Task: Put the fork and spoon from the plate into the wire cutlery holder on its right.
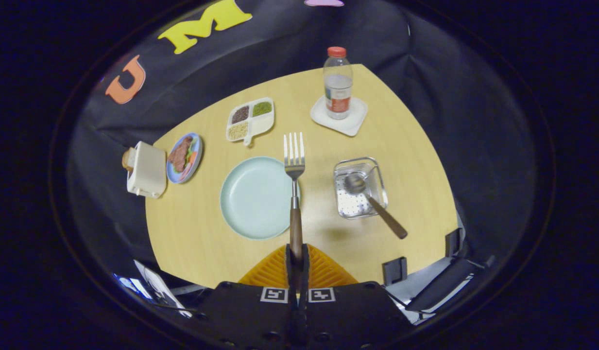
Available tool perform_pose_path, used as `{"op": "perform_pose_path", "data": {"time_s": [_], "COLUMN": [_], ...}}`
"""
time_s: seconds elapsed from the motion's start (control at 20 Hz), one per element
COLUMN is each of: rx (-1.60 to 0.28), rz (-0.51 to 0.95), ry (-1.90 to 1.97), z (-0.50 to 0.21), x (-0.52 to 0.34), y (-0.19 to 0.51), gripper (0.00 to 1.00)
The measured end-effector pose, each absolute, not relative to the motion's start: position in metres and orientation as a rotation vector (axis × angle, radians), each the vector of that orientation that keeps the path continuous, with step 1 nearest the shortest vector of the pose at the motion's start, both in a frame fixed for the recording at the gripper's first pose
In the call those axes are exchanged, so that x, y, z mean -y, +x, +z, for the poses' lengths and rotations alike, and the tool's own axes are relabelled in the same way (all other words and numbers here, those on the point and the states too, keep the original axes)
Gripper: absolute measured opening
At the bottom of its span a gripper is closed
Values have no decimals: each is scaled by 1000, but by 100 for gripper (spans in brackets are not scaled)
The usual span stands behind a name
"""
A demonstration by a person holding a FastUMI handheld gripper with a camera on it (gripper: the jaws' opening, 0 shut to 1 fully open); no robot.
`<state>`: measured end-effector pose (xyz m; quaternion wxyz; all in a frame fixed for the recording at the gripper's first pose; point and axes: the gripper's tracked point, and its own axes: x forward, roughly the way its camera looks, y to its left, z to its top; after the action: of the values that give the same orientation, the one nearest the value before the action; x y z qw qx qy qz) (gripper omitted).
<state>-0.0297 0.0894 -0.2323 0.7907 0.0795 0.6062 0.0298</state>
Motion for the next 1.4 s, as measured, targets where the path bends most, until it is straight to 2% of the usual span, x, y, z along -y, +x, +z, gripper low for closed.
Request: {"op": "perform_pose_path", "data": {"time_s": [0.25,0.6,0.8,1.1,1.15,1.25,1.4], "rx": [-1355,-1475,-1470,-1438,-1425,-1402,-1367], "rz": [-3,-16,-20,-37,-37,-34,-25], "ry": [216,275,284,300,303,301,284], "z": [-241,-267,-262,-261,-259,-256,-250], "x": [-50,-54,-48,-44,-45,-45,-49], "y": [-38,-54,-50,-38,-36,-32,-25], "gripper": [1,1,1,8,11,28,60]}}
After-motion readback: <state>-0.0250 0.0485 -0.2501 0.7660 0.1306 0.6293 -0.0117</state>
